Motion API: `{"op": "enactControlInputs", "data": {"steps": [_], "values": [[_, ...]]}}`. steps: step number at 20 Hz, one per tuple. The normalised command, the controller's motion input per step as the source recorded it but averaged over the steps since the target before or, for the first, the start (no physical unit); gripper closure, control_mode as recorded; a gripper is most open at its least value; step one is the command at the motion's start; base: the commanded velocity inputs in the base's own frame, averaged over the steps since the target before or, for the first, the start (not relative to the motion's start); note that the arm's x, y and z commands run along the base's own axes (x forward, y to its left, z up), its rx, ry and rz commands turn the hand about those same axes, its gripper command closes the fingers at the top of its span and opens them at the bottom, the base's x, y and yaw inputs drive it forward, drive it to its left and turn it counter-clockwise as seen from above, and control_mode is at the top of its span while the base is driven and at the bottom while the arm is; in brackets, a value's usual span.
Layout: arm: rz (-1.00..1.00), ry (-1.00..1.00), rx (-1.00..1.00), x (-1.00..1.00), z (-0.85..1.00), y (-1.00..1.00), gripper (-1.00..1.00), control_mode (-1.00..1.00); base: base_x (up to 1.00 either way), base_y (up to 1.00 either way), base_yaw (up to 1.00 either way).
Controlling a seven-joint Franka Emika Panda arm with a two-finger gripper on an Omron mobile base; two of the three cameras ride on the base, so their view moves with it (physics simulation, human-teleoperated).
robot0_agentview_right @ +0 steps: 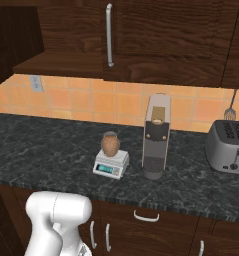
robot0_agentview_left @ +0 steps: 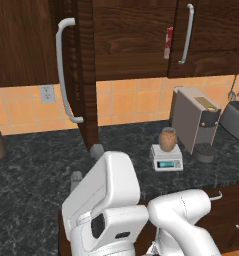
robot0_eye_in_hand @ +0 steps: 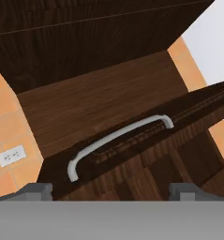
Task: Pick the honey bottle and place it on the digital scale for weighing, and close the cabinet.
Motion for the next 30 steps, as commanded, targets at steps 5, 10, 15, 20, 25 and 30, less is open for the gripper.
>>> {"op": "enactControlInputs", "data": {"steps": [5,10,15,20,25,30], "values": [[-0.01,0.01,0.0,0.82,-0.07,0.13,-1.0,-1.0,0.0,0.0,0.0],[0.0,0.02,-0.03,0.97,-0.21,0.24,-1.0,-1.0,0.0,0.0,0.0],[-0.09,-0.01,-0.12,0.66,-0.12,0.59,-1.0,-1.0,0.0,0.0,0.0],[-0.22,0.0,-0.1,0.82,-0.24,0.54,-1.0,-1.0,0.0,0.0,0.0],[-0.27,0.0,-0.07,0.72,-0.1,0.39,-1.0,-1.0,0.0,0.0,0.0],[-0.22,-0.02,0.02,0.41,0.12,-0.37,-1.0,-1.0,0.0,0.0,0.0]]}}
